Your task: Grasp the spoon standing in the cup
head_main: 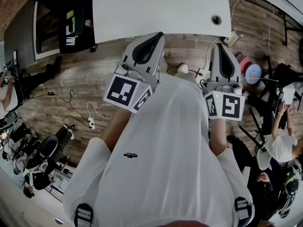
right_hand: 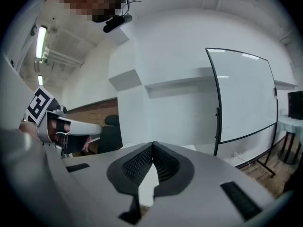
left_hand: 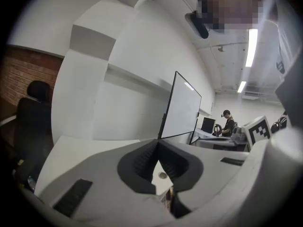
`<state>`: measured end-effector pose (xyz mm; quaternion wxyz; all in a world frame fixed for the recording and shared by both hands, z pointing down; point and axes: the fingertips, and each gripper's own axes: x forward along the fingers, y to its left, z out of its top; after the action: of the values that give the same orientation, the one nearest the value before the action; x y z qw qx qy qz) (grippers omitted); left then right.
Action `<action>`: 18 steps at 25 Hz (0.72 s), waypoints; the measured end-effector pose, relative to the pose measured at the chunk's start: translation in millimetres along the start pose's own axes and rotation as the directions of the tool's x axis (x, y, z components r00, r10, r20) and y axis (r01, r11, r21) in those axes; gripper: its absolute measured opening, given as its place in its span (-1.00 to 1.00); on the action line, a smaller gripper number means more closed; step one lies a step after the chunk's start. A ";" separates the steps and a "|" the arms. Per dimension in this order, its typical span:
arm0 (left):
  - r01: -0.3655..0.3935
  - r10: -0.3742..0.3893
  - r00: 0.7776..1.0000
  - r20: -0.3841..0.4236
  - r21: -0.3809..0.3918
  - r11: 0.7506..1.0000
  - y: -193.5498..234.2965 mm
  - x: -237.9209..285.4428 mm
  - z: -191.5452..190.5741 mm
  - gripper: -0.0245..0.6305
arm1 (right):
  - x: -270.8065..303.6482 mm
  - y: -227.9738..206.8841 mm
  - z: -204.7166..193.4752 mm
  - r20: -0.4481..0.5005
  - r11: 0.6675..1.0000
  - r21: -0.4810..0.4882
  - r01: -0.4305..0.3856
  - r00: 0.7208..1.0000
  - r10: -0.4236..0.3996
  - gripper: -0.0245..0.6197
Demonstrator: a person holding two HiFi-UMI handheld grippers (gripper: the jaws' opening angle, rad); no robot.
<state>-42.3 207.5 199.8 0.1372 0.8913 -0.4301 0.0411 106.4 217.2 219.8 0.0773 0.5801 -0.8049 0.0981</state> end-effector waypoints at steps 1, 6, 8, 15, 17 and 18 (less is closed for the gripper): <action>0.009 -0.009 1.000 0.002 0.000 1.000 8.4 -0.3 3.5 -0.97 | 6.9 3.8 1.4 -0.005 1.000 -0.002 0.011 1.000 -0.011 -0.91; 0.064 -0.064 0.998 0.010 -0.026 0.998 46.6 -2.9 13.3 -0.97 | 33.7 25.3 13.4 -0.012 0.998 -0.017 0.067 0.998 -0.067 -0.91; 0.086 -0.086 0.996 0.010 -0.030 0.996 57.0 0.3 14.5 -0.97 | 41.1 28.2 17.7 -0.012 0.995 -0.025 0.092 0.996 -0.093 -0.91; 0.147 -0.148 0.989 -0.008 -0.045 0.988 79.5 27.4 11.6 -0.97 | 66.4 18.3 14.5 -0.042 0.988 0.003 0.153 0.987 -0.153 -0.91; 0.153 -0.154 0.988 -0.012 -0.056 0.987 83.8 34.3 13.0 -0.97 | 75.2 16.3 18.2 -0.041 0.989 0.011 0.145 0.989 -0.145 -0.91; 0.154 -0.156 0.988 -0.014 -0.060 0.986 86.1 39.8 14.3 -0.97 | 81.7 13.4 20.8 -0.041 0.990 0.005 0.143 0.989 -0.143 -0.91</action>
<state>-85.0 122.4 211.7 0.1701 0.9172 -0.3593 0.0259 67.7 141.1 218.2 0.0980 0.6345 -0.7592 0.1070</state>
